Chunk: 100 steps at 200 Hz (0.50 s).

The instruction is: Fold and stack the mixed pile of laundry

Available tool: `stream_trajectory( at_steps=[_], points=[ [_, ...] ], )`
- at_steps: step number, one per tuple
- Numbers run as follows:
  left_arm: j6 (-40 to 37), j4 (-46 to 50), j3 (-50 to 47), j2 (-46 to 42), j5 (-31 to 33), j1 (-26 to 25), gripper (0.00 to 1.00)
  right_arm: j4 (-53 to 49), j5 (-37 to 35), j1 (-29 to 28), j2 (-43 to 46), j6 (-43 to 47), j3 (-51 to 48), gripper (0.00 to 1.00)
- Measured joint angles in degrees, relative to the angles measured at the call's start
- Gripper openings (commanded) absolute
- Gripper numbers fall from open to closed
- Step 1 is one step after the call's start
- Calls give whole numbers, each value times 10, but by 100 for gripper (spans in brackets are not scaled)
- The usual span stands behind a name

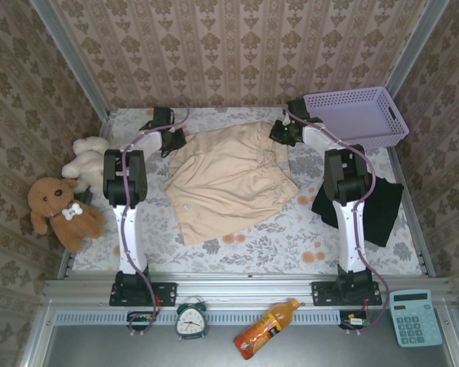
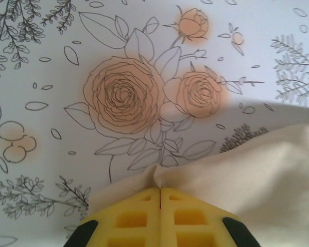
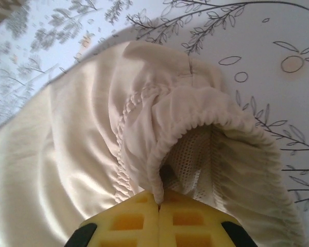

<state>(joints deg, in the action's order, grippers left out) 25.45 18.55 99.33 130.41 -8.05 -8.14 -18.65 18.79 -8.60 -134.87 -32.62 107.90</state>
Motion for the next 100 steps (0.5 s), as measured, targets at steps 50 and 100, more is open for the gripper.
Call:
stream_trajectory(
  at_steps=[50, 100],
  points=[
    [9, -1, -13, -99, -36, 34, 0, 65, 104, 36, 93, -73, -91, 0],
    [13, -7, 72, -83, -41, 56, 70, 120, 136, 77, 75, -138, -35, 44]
  ],
)
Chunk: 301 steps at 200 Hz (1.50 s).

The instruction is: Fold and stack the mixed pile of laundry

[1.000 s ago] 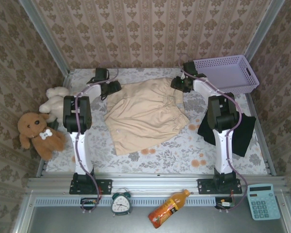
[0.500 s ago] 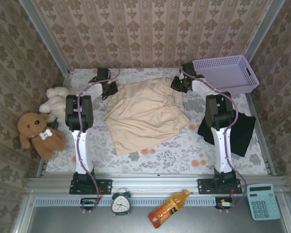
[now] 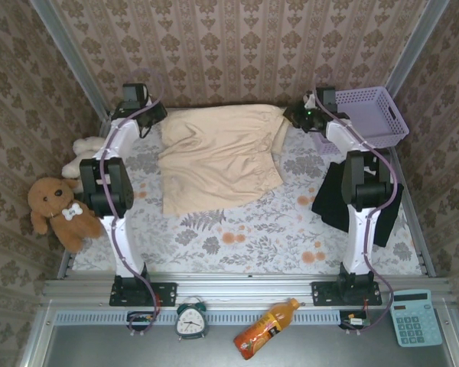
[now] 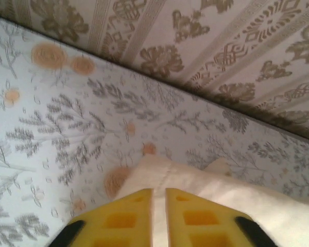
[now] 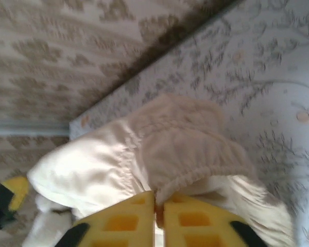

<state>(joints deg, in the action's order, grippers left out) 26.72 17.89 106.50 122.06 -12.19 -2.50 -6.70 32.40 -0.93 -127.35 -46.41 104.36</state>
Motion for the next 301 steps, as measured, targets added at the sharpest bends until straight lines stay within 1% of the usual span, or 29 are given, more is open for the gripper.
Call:
stream_trajectory(
  at_steps=[2, 4, 5, 8, 14, 29, 44, 66, 72, 86, 94, 112, 130, 143, 158, 178, 198, 210, 219, 232, 249, 259, 277, 301],
  points=[
    [2, 1, 4, 3, 0, 0, 79, 6, 1, 1, -5, -4, 4, 45],
    [5, 1, 10, 9, 0, 0, 93, 11, 2, 2, -8, -6, 7, 46],
    [4, 2, 14, 12, -1, 0, 96, 16, 3, 3, -12, -9, 9, 46],
    [5, 3, 22, 21, -3, 1, 99, 28, 6, 4, -19, -18, 12, 48],
    [7, 4, 34, 35, -5, 2, 100, 52, 10, 7, -33, -35, 15, 52],
    [7, 14, 37, 59, -7, 3, 100, 76, 10, 10, -52, -48, 9, 55],
    [9, 19, 8, 60, -6, 2, 100, 65, -1, 4, -52, -32, -11, 54],
    [9, 8, -66, 29, -7, -3, 99, 25, -29, -26, -21, 20, -50, 47],
    [10, 2, -92, 14, -10, -5, 95, 13, -35, -36, -6, 32, -64, 46],
    [18, -21, -150, -28, -24, -10, 80, -15, -53, -66, 38, 68, -100, 44],
    [27, -38, -187, -57, -33, -16, 73, -31, -64, -85, 66, 89, -121, 44],
    [32, -74, -264, -122, -45, -31, 64, -54, -95, -129, 119, 128, -159, 44],
    [38, -105, -332, -174, -52, -50, 64, -76, -121, -165, 144, 153, -184, 43],
    [39, -125, -377, -196, -55, -66, 64, -87, -138, -176, 146, 162, -205, 44],
    [44, -146, -429, -206, -56, -79, 64, -98, -161, -175, 146, 166, -246, 45],
    [49, -150, -489, -207, -56, -89, 64, -122, -189, -166, 146, 168, -303, 45],
    [54, -158, -537, -210, -56, -95, 63, -126, -199, -162, 159, 169, -329, 45],
    [62, -164, -550, -229, -59, -97, 63, -129, -209, -162, 179, 170, -347, 47],
    [68, -164, -563, -245, -59, -101, 64, -134, -218, -161, 194, 173, -362, 52],
    [71, -151, -581, -278, -58, -110, 69, -142, -228, -160, 216, 174, -384, 57],
    [71, -114, -590, -330, -51, -121, 73, -158, -235, -159, 254, 172, -412, 62],
    [68, -94, -590, -363, -42, -124, 74, -168, -239, -158, 279, 172, -424, 64],
    [63, -64, -588, -416, -25, -124, 73, -183, -251, -157, 322, 169, -440, 64],
    [57, -31, -592, -451, -5, -124, 72, -197, -279, -157, 362, 169, -458, 66]
  ],
)
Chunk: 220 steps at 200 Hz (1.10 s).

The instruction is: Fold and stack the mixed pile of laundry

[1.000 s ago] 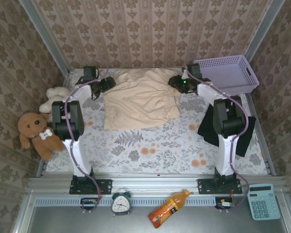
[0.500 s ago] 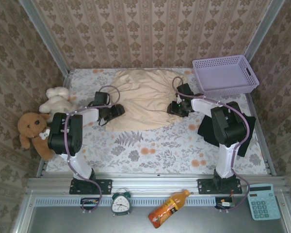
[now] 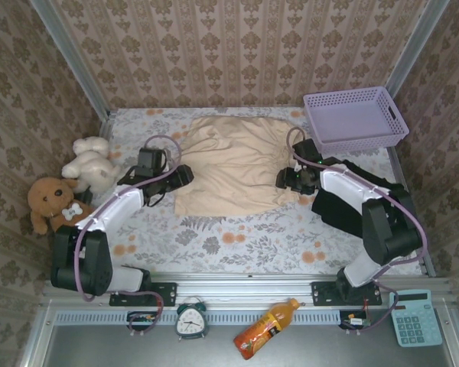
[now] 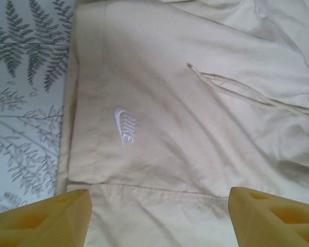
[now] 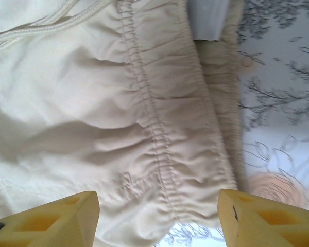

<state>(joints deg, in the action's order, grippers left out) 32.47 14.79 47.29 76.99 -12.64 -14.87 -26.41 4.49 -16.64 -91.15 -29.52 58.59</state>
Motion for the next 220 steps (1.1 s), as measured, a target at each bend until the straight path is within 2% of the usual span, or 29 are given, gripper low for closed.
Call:
stream_trajectory(
  at_steps=[48, 84, 96, 114, 142, 152, 187, 220],
  points=[
    [9, 31, -72, -7, 24, 0, 72, -5, -24, 0, 14, -4, -53, 66],
    [62, -7, -115, 10, 24, -1, 65, 41, -22, 0, -9, -17, -64, 62],
    [79, -26, -126, 16, 24, -1, 51, 61, -22, 0, -17, -23, -67, 55],
    [97, -48, -136, 31, 26, -2, 31, 82, -22, 0, -29, -35, -71, 33],
    [117, -68, -139, 43, 20, -2, 0, 102, -21, 0, -34, -38, -78, 9],
    [113, -71, -139, 43, 17, -4, 0, 106, -21, 0, -34, -39, -79, 0],
    [107, -55, -143, 10, 16, -5, 0, 107, -11, -1, -4, -32, -106, 0],
    [79, 21, -147, -101, 32, -30, 0, 56, -3, -16, 75, -33, -152, 0]
  ],
)
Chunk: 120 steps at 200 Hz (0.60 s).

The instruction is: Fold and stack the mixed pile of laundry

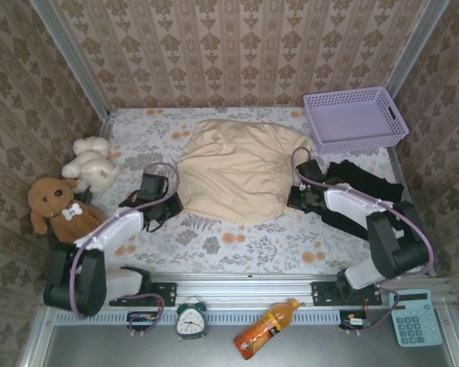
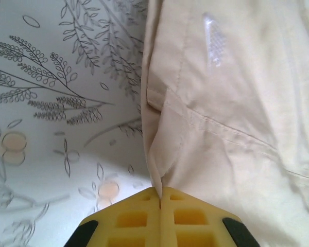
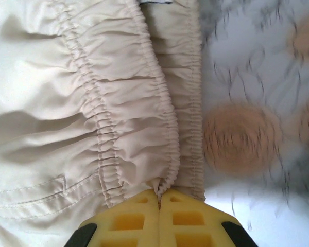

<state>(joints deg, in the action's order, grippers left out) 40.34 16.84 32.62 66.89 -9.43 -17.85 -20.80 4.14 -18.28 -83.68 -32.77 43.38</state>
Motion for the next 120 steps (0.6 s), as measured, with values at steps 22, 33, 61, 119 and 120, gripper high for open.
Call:
stream_trajectory(
  at_steps=[22, 33, 61, 119, 120],
  points=[
    [-5, 56, -2, -106, 31, -34, 0, -47, 20, -11, 73, -5, -36, 0],
    [-5, 76, -1, -163, 50, -53, 0, -70, 33, -13, 103, -9, -44, 0],
    [-3, 103, 10, -233, 93, -75, 0, -109, 63, -11, 151, -24, -31, 0],
    [-69, 40, 181, -22, 125, -62, 0, -72, 134, 66, 138, -70, 96, 1],
    [-70, 38, 183, -19, 124, -61, 0, -70, 134, 67, 137, -70, 97, 1]
  ],
)
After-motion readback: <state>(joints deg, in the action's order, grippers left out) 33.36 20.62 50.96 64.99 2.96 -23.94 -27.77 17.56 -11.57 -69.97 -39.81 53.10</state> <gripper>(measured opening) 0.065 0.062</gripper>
